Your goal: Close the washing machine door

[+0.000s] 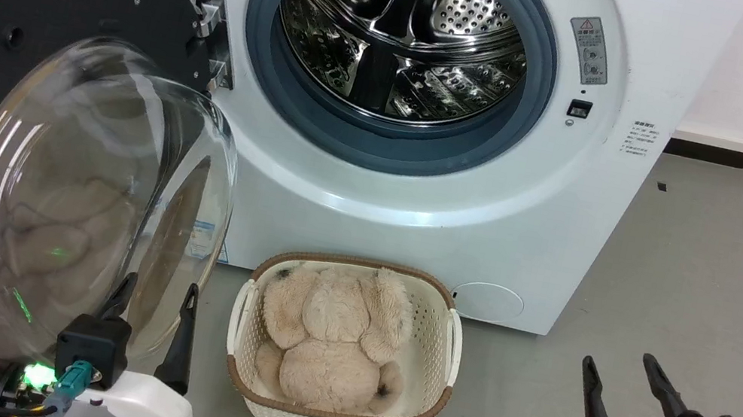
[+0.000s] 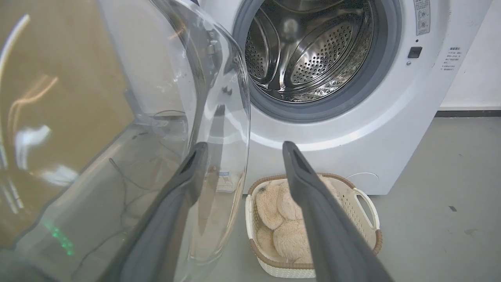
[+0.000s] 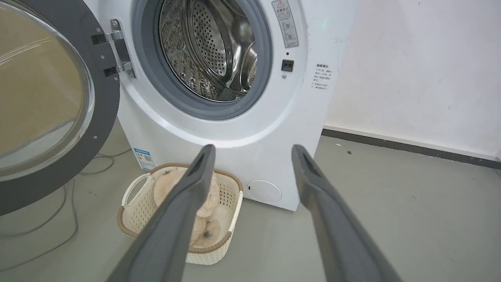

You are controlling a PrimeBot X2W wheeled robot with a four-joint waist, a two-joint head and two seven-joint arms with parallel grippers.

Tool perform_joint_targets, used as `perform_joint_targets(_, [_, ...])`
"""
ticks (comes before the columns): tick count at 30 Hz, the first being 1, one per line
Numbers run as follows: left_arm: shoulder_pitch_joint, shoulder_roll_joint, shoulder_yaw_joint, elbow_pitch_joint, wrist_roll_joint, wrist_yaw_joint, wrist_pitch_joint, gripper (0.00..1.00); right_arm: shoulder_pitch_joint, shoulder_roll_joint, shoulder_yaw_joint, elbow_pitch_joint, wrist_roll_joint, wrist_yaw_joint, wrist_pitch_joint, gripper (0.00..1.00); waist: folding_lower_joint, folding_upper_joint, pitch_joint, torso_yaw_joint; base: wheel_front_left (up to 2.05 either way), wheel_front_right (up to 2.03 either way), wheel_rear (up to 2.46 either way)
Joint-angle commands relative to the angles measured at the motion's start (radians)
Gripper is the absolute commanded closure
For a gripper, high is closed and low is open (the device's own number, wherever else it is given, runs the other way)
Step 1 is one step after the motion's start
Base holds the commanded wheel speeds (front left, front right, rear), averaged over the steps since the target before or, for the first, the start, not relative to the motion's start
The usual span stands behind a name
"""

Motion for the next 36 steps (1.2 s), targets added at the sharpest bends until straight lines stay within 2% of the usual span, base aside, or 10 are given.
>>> perform_joint_targets(1, [-0.006,0.0,-0.003,0.0,0.001,0.009,-0.01,0.0,-0.001,0.0,-0.006,-0.004,0.01,0.0,-0.011,0.0,0.0,0.0,0.0,0.0,0.0,0.0,0.0])
perform_joint_targets(3, [-0.008,0.0,-0.006,0.0,0.001,0.015,-0.014,0.0,-0.001,0.0,-0.009,-0.005,0.014,0.0,-0.015,0.0,0.0,0.0,0.001,0.0,0.0,0.0,0.0])
perform_joint_targets(4, [-0.008,0.0,-0.007,0.0,0.001,0.018,-0.017,0.41,-0.001,0.0,-0.01,-0.006,0.017,0.0,-0.017,0.0,0.0,0.0,0.001,0.001,0.0,0.0,0.0])
perform_joint_targets(5, [-0.009,0.001,-0.009,0.0,0.002,0.021,-0.019,0.98,-0.001,0.001,-0.011,-0.006,0.02,0.0,-0.019,0.0,0.0,0.0,0.001,0.001,0.0,0.0,0.0])
perform_joint_targets(6, [-0.01,0.001,-0.011,0.0,0.002,0.024,-0.021,1.0,-0.001,0.001,-0.013,-0.007,0.022,0.0,-0.021,0.0,0.0,0.0,0.002,0.001,0.0,0.0,0.0])
perform_joint_targets(21, [-0.069,0.02,-0.052,-0.047,0.007,0.053,-0.054,1.0,0.0,0.001,-0.038,-0.018,0.057,0.0,-0.055,0.0,0.0,0.0,0.007,0.033,0.0,0.0,0.0])
perform_joint_targets(36, [-0.204,0.058,-0.084,-0.157,0.005,0.064,-0.085,1.0,-0.001,0.002,-0.064,-0.029,0.086,0.0,-0.086,0.0,0.0,0.0,0.018,0.12,0.0,0.0,0.0])
